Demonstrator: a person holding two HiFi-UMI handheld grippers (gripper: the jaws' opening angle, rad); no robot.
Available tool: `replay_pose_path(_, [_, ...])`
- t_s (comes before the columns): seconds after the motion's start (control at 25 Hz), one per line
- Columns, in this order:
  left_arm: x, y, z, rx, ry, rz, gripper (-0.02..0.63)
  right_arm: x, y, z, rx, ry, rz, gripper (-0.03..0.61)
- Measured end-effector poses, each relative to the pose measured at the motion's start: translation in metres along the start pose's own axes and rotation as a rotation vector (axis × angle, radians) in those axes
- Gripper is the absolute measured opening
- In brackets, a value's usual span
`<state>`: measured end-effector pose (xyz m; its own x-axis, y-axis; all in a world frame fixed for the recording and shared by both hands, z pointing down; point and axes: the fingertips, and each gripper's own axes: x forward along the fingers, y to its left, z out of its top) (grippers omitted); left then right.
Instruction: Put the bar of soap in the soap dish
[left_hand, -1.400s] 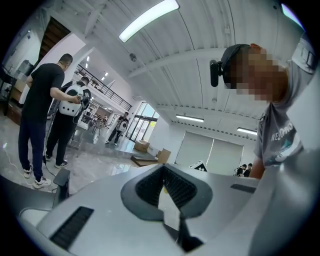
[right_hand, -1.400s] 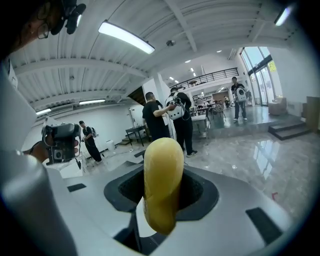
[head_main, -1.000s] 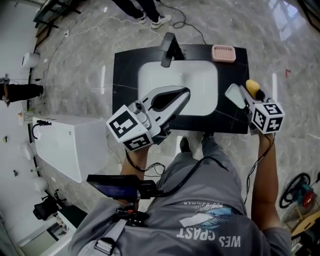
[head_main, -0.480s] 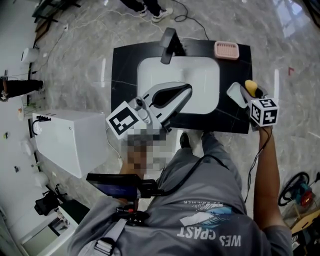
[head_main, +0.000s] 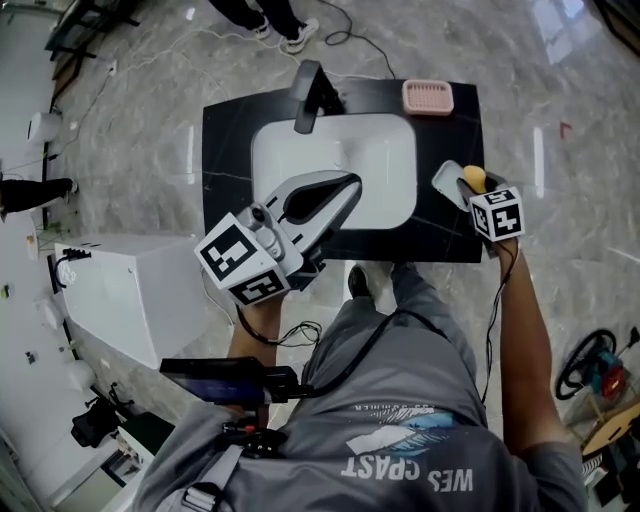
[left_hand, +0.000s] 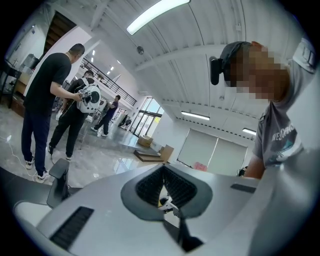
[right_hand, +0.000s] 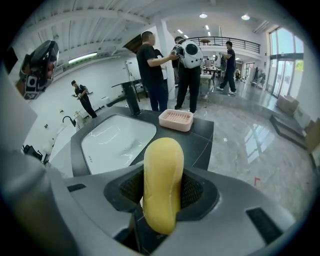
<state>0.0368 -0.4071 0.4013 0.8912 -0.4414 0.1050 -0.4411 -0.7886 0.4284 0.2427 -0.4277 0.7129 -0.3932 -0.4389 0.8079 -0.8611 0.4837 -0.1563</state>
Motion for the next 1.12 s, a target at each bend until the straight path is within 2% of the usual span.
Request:
replay_pose_path(0.64, [0.001, -0.003, -0.006, -0.011, 0.009, 0.011, 0.006, 0.029, 0.007, -0.029, -0.135, 0.165, 0.022, 0.155])
replay_pose_path(0.88, [-0.006, 0.0, -0.006, -0.011, 0.01, 0.018, 0.006, 0.033, 0.008, -0.022, -0.182, 0.161, -0.012, 0.154])
replay_pose_path(1.12, [-0.011, -0.008, -0.004, -0.002, 0.009, 0.012, 0.006, 0.027, 0.008, -0.016, -0.186, 0.152, -0.031, 0.155])
